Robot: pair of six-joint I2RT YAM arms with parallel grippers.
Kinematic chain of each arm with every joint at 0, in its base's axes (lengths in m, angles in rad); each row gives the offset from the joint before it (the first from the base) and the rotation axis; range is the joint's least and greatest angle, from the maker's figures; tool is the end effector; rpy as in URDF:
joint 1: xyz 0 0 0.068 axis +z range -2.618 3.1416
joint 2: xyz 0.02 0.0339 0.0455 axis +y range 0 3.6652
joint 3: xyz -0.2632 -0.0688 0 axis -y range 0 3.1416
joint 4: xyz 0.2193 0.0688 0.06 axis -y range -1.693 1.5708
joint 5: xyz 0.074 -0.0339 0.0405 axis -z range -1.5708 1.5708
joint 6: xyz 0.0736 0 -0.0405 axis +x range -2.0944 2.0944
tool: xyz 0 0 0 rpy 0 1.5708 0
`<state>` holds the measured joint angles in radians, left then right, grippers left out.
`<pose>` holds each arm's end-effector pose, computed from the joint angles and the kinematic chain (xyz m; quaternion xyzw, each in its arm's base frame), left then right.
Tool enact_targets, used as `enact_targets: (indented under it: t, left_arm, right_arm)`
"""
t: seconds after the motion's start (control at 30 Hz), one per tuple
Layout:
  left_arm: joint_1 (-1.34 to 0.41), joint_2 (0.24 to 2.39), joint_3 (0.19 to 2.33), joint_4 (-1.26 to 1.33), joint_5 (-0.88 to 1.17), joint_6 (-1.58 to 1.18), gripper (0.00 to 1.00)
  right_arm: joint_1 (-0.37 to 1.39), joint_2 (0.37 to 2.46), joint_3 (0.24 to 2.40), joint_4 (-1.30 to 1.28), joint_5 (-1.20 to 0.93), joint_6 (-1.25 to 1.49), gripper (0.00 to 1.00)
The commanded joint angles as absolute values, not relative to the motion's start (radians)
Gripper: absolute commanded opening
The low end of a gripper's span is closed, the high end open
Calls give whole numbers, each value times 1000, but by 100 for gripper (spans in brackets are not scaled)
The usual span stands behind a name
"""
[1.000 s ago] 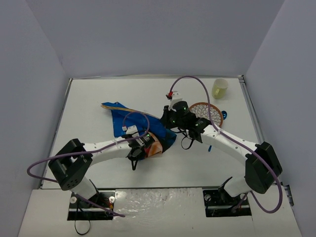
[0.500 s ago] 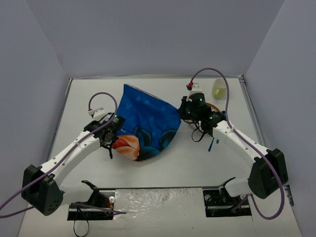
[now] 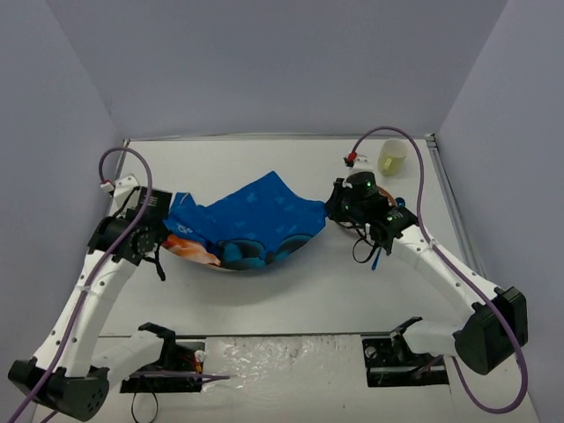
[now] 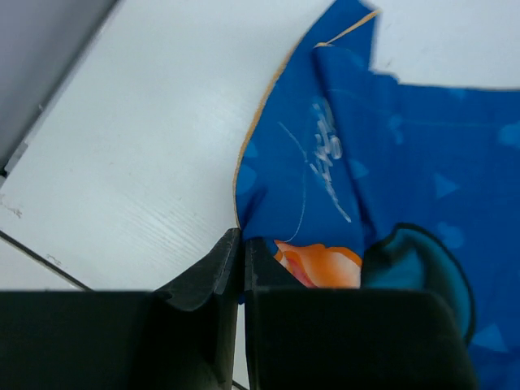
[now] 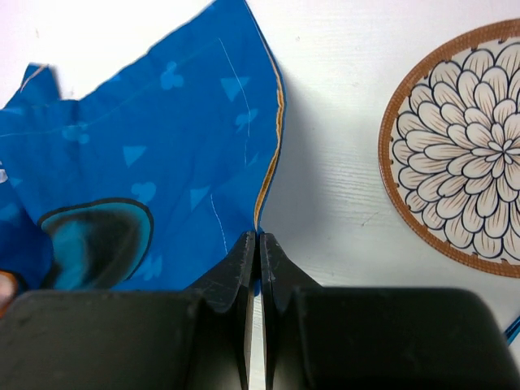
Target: Set the dinner table for one person
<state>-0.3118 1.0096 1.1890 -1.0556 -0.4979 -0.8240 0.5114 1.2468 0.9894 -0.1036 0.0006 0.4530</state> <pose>0.1762 -0.0198 0.3280 -0.3120 0.8603 0.0179 0.4027 0.2631 0.1476 0.3131 -0.0238 0.8222 0.2635 0.5039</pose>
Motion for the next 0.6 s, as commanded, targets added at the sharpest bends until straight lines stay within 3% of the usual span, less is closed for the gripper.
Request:
enact_targets:
  t: [0.0,0.57]
  left_arm:
    - [-283,1021,1383,-1068,-529,-728,0]
    - [-66,1443,2059,-873,-296,-446,0]
  right_arm:
    - [507,1221,1106,-89,30,471,0]
    - [467,1571,1711,-79,35,375,0]
